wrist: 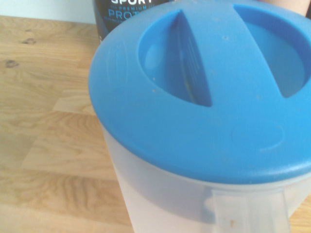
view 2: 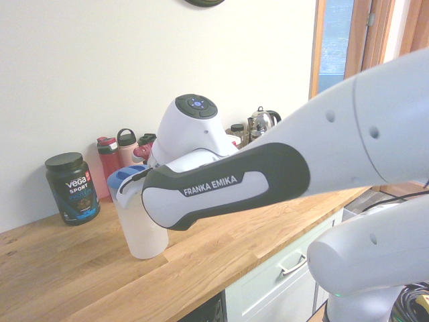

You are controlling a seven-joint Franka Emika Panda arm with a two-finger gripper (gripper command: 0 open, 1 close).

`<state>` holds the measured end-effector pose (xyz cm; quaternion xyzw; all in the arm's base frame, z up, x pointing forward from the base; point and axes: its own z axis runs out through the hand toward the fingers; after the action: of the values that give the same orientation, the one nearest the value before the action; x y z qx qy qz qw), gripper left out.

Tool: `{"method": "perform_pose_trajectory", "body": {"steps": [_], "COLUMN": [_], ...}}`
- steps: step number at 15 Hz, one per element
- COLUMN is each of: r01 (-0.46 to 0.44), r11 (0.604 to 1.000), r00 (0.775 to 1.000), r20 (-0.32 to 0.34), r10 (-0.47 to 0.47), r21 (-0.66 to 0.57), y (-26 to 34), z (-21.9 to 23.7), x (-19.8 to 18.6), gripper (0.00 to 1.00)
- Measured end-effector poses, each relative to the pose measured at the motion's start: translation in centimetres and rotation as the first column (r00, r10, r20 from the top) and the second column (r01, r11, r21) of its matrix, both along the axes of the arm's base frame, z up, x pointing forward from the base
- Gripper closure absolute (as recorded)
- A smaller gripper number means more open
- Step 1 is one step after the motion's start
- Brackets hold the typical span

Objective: Pour me some water

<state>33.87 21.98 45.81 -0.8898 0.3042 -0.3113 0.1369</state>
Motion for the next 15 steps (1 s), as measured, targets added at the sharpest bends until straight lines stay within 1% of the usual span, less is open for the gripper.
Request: {"method": "perform_pose_trajectory", "body": {"steps": [2, 3, 7, 12, 14, 15], "r01": [0.003, 0.005, 0.008, 0.014, 0.005, 0.006], "r11": [1.0, 1.0, 1.0, 1.0, 1.0, 1.0], "r00": [1.0, 1.0, 0.999, 0.998, 0.995, 0.99], "r20": [-0.003, -0.012, -0.036, -0.067, -0.104, -0.139], "r10": [-0.003, -0.005, -0.008, -0.015, -0.007, -0.01], "r21": [0.004, 0.003, 0.0, -0.014, -0.022, -0.03], "y": [0.5, 0.6, 0.7, 0.5, 0.6, 0.5], "z": [0.0, 0.1, 0.4, 0.3, 0.5, 0.6], "x": [1.6, 2.4, 5.0, 5.0, 4.4, 3.9], "gripper": [1.0, 0.0, 0.0, 0.0, 0.0, 0.0]}}
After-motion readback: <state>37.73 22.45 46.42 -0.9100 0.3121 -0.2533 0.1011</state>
